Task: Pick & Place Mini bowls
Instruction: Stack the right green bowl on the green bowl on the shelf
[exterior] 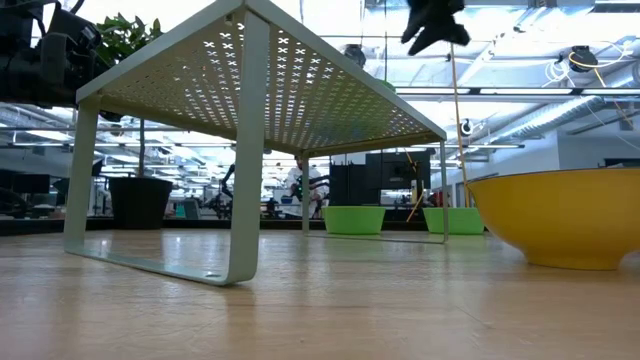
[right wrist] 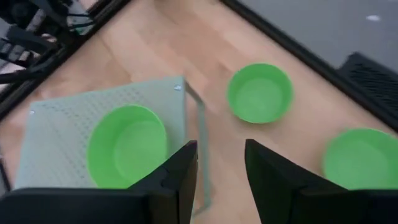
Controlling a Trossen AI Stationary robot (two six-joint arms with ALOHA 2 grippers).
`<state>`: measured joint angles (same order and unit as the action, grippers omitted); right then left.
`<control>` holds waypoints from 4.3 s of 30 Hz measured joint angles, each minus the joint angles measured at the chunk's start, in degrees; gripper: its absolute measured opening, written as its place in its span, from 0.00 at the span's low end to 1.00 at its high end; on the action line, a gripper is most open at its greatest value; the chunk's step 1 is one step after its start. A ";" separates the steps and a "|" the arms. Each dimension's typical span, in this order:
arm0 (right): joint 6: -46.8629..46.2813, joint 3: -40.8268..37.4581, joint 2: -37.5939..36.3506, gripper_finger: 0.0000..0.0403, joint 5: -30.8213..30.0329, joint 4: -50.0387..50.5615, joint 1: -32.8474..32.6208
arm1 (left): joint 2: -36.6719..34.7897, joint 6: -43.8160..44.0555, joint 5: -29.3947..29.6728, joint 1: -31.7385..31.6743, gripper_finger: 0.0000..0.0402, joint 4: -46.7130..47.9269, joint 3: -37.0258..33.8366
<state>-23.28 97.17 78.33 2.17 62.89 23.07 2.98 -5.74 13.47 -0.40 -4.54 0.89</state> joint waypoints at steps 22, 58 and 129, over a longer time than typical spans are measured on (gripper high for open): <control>-5.64 0.00 -9.93 0.30 -21.48 15.92 -0.28 | 0.00 0.00 0.00 0.00 0.45 0.00 0.00; 7.71 -40.62 -29.22 0.30 -26.38 -22.90 -0.30 | 0.00 0.00 0.00 0.00 0.45 0.02 0.00; 7.55 -93.91 -77.12 0.30 0.80 -68.46 -1.42 | 0.00 0.00 0.02 0.00 0.45 0.00 0.00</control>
<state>-15.73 3.26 1.21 2.96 -5.56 21.65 2.98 -5.74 13.49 -0.40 -4.54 0.89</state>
